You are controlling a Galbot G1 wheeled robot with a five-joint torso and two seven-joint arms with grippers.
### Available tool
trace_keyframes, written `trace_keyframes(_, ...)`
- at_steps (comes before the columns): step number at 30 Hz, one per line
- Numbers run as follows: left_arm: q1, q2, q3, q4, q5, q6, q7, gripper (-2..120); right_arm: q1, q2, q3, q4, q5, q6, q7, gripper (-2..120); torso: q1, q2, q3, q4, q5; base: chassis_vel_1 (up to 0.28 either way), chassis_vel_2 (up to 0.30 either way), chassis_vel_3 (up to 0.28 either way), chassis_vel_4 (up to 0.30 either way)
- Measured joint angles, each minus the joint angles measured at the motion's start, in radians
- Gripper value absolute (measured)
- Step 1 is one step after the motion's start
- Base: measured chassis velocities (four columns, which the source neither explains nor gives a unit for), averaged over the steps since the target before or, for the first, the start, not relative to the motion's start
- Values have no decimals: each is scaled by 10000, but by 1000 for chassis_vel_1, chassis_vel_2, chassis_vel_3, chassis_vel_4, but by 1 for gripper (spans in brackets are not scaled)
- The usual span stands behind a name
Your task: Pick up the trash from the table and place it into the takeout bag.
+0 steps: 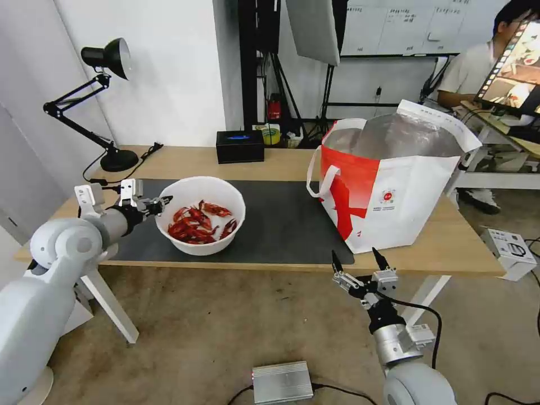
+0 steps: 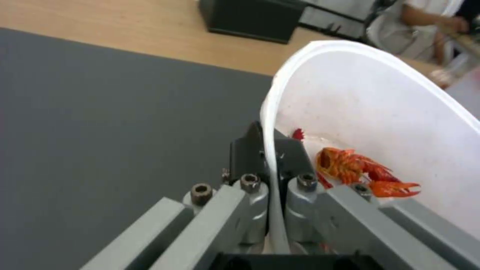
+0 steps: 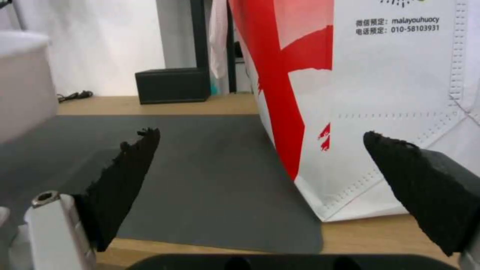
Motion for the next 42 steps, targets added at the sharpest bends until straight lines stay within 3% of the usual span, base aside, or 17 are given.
trace_keyframes(11, -738, 324, 848, -1483, -2265, 0, -1423, 0, 0, 0, 0, 0, 0, 0, 0, 100, 0, 0, 0, -1, 1, 0, 0, 0, 0)
trace_keyframes(22, -2156, 300, 2131, -2105, -3529, -3, -1805, 0, 0, 0, 0, 0, 0, 0, 0, 100, 0, 0, 0, 0, 1, 0, 0, 0, 0)
trace_keyframes(31, -3932, -80, 3467, -2033, -4355, -6, -2087, 0, 0, 0, 0, 0, -1, 0, 0, 100, 0, -1, 0, 2, 1, 0, 0, 0, 0)
trace_keyframes(36, -5307, -665, 4516, -1543, -4724, -65, -2365, 0, 0, 0, 0, 0, -1, 0, 0, 100, 1, -1, 0, -1, 2, 0, 0, 0, 0)
trace_keyframes(42, -6609, -1900, 5804, -686, -4742, -130, -2508, 0, 1, 0, 1, 0, 0, -1, -1, 100, 1, -1, 1, -1, 3, 0, 0, 0, 0)
